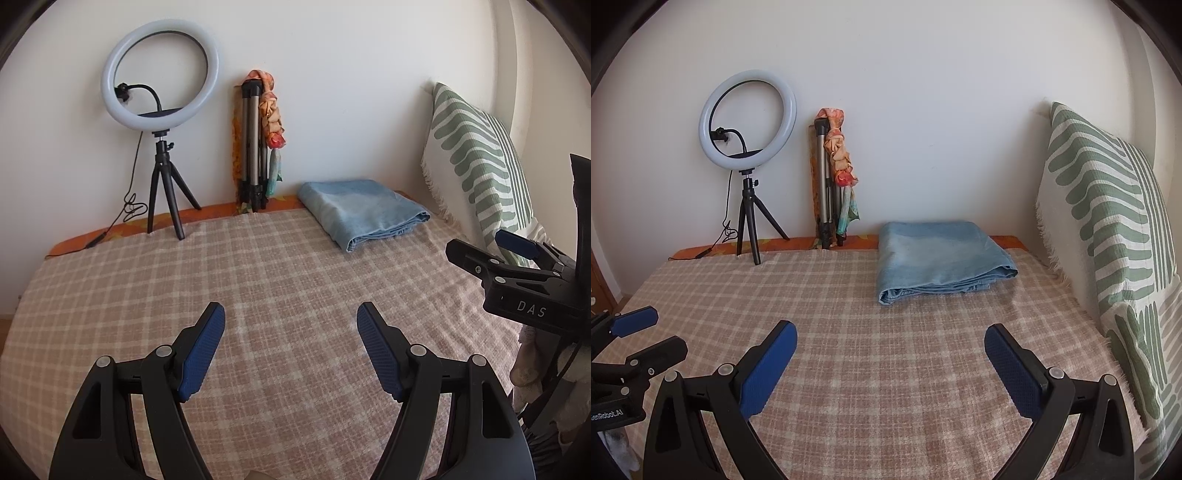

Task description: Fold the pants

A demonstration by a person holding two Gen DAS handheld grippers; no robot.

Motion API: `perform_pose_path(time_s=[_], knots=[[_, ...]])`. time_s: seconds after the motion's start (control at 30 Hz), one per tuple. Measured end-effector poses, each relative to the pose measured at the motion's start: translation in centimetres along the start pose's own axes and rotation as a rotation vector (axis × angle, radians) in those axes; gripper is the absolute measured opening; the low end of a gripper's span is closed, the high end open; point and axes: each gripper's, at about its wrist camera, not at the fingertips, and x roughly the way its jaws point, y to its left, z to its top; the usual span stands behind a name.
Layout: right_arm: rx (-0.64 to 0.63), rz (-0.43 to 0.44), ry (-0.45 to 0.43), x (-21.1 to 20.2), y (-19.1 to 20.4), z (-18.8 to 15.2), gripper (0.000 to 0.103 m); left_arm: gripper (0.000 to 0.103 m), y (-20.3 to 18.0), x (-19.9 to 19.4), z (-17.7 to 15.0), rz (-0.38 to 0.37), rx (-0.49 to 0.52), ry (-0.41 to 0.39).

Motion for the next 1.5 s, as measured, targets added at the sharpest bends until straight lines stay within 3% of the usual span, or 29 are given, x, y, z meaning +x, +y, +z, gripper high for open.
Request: perform_pose_path(time_s=[1.1,1.5], knots=[[0.005,-0.002,0.001,-0.07,0.17,-0.21,0.103,0.074,-0.36,-0.3,0.21,0.001,0.002,-0.006],[0.007,-0.002,0.004,-0.3,0.48,-0.22,0.103,0.076,-0.39,-0.22,0.09,0.042,-0.017,0.005]])
